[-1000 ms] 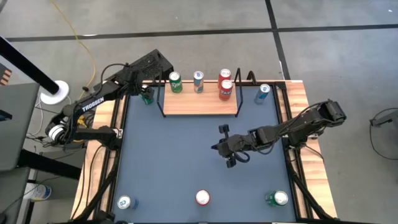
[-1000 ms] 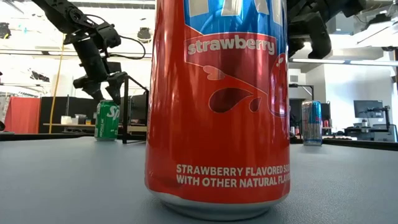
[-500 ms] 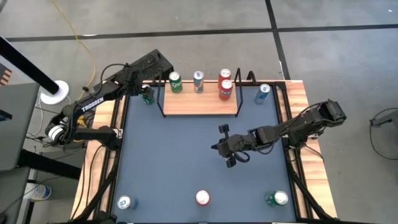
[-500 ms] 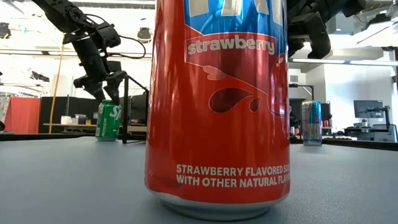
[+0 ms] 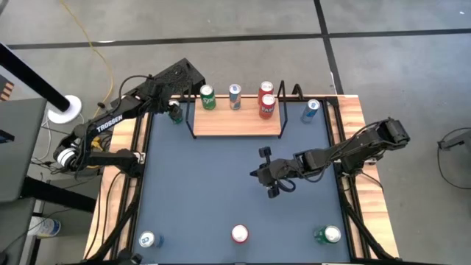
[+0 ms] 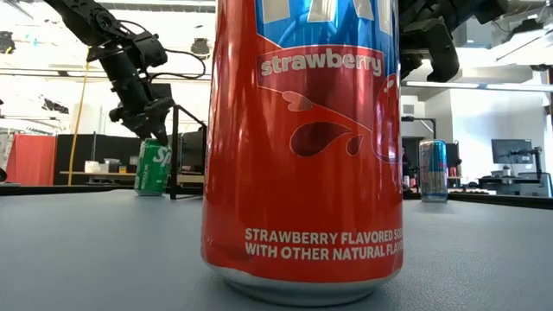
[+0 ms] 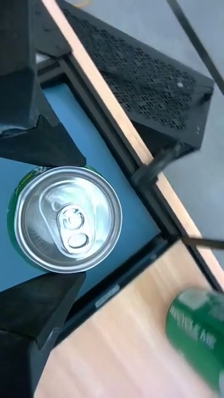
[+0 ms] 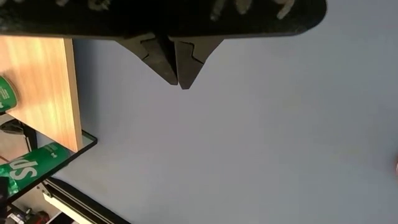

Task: Place canned beverage on shelf
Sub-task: Put the top green soda can on the shelf aligned with the other green soda can

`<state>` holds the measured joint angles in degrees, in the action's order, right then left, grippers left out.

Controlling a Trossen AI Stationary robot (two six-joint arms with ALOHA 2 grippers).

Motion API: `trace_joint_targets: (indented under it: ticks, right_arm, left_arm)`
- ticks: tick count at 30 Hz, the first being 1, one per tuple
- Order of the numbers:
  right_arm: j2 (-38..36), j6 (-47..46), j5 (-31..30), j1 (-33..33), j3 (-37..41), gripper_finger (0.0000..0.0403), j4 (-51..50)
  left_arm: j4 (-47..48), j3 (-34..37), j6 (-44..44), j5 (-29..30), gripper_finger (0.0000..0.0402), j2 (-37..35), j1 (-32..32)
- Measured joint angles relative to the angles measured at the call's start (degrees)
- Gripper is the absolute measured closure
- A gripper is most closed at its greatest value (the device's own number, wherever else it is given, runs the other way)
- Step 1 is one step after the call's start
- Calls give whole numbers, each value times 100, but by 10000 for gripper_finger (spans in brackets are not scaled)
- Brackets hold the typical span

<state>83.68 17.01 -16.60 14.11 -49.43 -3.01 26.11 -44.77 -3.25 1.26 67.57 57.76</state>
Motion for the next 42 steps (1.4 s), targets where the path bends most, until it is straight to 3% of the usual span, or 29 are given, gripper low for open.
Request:
trace_joint_targets:
  ticks: [7,18,31,42]
  right_arm:
    - [0,-32,2,-76,0,403,0]
    - [-2,-65,11,-76,0,403,-4]
    - [-2,-58,15,-76,0,403,-17]
    - [-2,-86,17,-76,0,403,-196]
  left_arm:
    - [22,2,-358,-1076,158,0,0]
    - [677,-2,-881,-1497,158,-17,-2]
    - [2141,-401,-1422,-1563,158,-404,-78]
    - [2240,-181,-1976,-1374,158,-833,-939]
